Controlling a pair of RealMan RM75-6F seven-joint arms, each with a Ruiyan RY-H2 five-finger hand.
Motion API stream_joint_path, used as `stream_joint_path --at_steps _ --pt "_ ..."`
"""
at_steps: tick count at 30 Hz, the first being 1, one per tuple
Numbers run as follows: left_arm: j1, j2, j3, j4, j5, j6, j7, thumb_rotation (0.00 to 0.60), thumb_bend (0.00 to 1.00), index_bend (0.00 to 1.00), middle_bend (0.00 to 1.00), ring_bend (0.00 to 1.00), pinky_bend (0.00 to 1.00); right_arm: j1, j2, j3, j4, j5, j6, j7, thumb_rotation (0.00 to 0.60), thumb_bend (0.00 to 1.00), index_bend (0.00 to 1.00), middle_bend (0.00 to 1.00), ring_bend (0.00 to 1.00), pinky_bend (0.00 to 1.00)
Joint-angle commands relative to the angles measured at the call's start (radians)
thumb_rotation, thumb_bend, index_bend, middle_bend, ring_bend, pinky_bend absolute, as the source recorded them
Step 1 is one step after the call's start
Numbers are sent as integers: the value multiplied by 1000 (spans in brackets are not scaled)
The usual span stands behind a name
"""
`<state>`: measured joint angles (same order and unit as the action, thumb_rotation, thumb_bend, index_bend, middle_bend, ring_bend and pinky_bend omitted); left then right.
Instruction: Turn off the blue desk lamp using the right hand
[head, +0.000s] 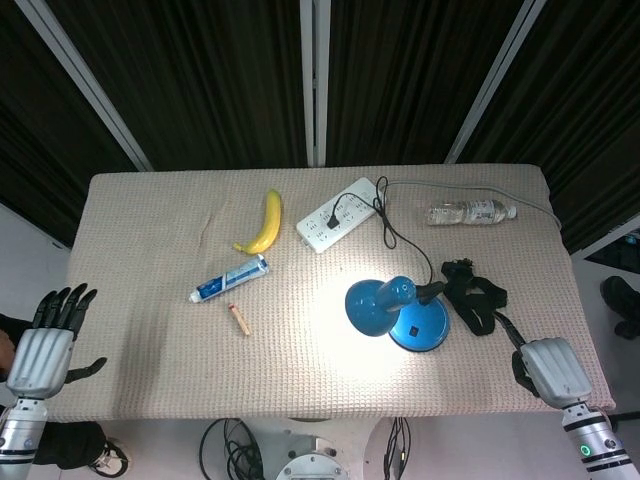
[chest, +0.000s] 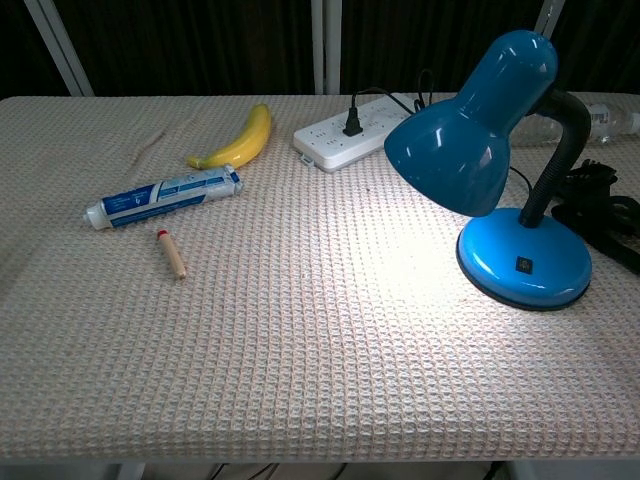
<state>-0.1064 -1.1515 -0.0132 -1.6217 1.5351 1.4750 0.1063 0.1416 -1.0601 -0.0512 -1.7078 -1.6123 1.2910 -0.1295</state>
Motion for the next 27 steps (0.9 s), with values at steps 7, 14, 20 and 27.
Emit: stream_joint_path --at_steps 7,14,20,27 --pt "3 -4 4 5 3 1 -9 600 0 0 0 0 0 68 -38 -27 -38 -11 -135 -74 600 826 0 948 920 876" --pt "7 1 3 12 -6 0 -23 600 0 0 0 0 0 146 -85 4 -68 85 -277 -174 600 815 0 948 920 876" --pt "8 8 2 15 -14 -5 -31 600 0 0 0 0 0 211 -123 38 -88 185 -365 -273 600 808 0 948 920 876" --pt "7 6 2 28 -23 -16 -49 600 0 0 0 0 0 261 -159 50 -98 297 -417 -353 600 799 0 948 920 876"
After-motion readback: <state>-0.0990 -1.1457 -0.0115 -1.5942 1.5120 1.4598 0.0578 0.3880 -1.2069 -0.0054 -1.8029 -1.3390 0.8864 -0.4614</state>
